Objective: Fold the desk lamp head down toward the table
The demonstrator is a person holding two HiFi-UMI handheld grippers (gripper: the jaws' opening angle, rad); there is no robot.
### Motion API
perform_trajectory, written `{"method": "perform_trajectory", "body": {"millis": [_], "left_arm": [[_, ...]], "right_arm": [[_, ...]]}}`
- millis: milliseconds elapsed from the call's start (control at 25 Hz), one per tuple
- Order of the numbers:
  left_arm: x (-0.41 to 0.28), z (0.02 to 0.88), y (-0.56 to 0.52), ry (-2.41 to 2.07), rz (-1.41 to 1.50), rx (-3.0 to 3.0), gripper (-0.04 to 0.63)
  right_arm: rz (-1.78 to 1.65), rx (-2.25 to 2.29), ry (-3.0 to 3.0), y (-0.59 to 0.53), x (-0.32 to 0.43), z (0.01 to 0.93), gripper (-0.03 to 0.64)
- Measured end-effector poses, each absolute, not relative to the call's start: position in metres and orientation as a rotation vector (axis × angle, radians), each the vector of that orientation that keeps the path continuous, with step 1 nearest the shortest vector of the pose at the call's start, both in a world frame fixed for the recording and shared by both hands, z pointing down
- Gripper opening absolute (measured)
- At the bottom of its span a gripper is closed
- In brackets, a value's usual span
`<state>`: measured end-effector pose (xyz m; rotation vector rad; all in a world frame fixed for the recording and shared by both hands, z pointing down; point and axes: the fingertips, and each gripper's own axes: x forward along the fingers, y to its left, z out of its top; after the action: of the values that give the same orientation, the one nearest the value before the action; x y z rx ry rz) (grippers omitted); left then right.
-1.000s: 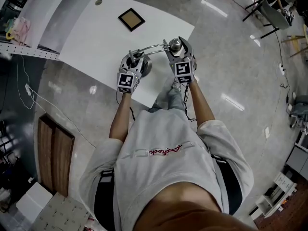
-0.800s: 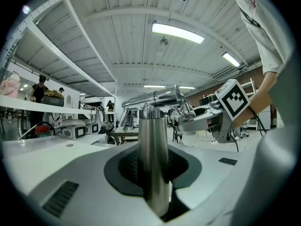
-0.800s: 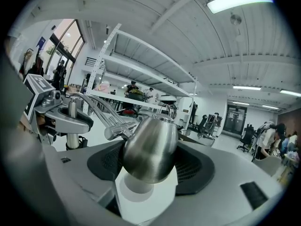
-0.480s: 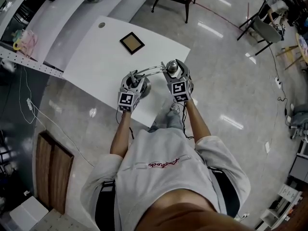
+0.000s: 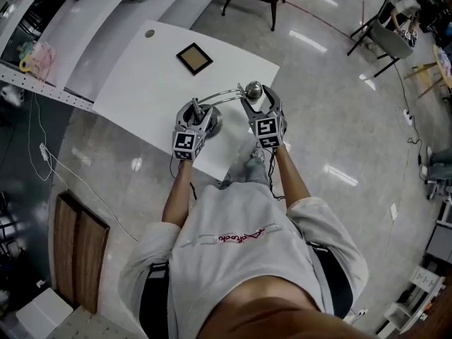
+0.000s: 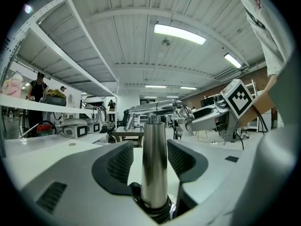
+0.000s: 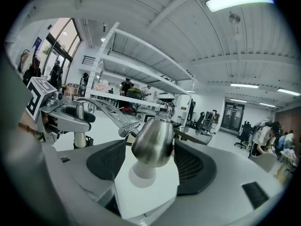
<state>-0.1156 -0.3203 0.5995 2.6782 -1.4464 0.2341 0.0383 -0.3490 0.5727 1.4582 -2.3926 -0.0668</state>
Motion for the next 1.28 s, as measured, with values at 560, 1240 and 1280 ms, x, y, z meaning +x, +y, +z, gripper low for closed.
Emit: {"method": "perform_trajectory", "body": {"millis": [560, 1240, 1280], "left_arm": [[-0.137, 0.594, -0.292, -1.507, 0.229, 2.674, 0.190], [-0.148, 0.595, -0.231, -1.596, 0.232, 2.617, 0.028], [-0.146, 0.595, -0.225, -1.597, 0.232, 2.616, 0.028]], "right_arm": [[-0.024, 1.637, -2.320, -0.318, 0.057, 0.565, 0.125], [0.061, 1.499, -2.483, -0.256, 0.022, 0.557, 0.020], [0.067, 1.491, -2.498, -0.250, 0.020, 0.555, 0.020]]}}
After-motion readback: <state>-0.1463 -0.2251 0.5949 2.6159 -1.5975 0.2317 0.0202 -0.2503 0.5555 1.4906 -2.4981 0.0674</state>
